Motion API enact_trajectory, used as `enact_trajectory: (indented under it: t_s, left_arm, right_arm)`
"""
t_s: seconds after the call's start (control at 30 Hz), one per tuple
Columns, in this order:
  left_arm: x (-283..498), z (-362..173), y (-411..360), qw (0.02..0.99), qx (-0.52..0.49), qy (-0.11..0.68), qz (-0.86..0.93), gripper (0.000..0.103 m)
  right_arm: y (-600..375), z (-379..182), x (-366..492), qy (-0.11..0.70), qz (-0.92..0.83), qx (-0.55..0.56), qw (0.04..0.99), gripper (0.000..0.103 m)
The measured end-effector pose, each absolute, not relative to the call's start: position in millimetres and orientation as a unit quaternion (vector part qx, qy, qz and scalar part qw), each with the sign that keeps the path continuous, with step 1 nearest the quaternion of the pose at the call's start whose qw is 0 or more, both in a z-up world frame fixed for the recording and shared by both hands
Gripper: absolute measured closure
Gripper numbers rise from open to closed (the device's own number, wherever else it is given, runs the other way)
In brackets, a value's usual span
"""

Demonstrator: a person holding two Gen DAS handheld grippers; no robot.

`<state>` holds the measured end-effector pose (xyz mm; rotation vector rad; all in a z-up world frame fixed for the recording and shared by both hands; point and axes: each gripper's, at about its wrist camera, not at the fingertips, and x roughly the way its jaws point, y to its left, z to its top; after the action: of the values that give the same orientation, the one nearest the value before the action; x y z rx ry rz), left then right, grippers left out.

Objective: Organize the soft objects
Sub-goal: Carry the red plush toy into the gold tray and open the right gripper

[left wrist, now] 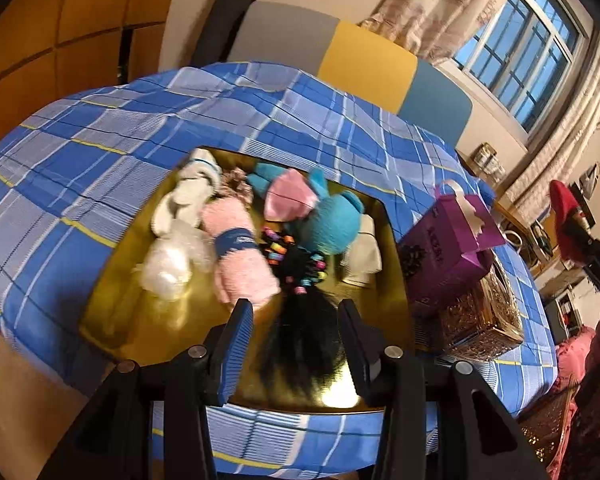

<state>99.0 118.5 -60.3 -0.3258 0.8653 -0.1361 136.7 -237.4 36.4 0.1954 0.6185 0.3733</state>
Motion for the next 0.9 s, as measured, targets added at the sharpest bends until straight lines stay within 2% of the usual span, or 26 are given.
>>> enact_trajectory:
  t_s: [0.43, 0.9]
  left_arm:
    - [71.8, -47.5, 198.2, 0.903, -0.207, 0.376, -0.003, 0.059]
    - [52.0, -46.7, 244.5, 0.902, -0.241, 0.358, 0.024, 0.059]
  right_arm:
    - [-41.0, -39.8, 137.2, 0.413, 0.331, 0.005, 0.849, 0.080]
    - [74.9, -118.8, 168.9, 0.511, 0.376, -0.041, 0.772, 0.078]
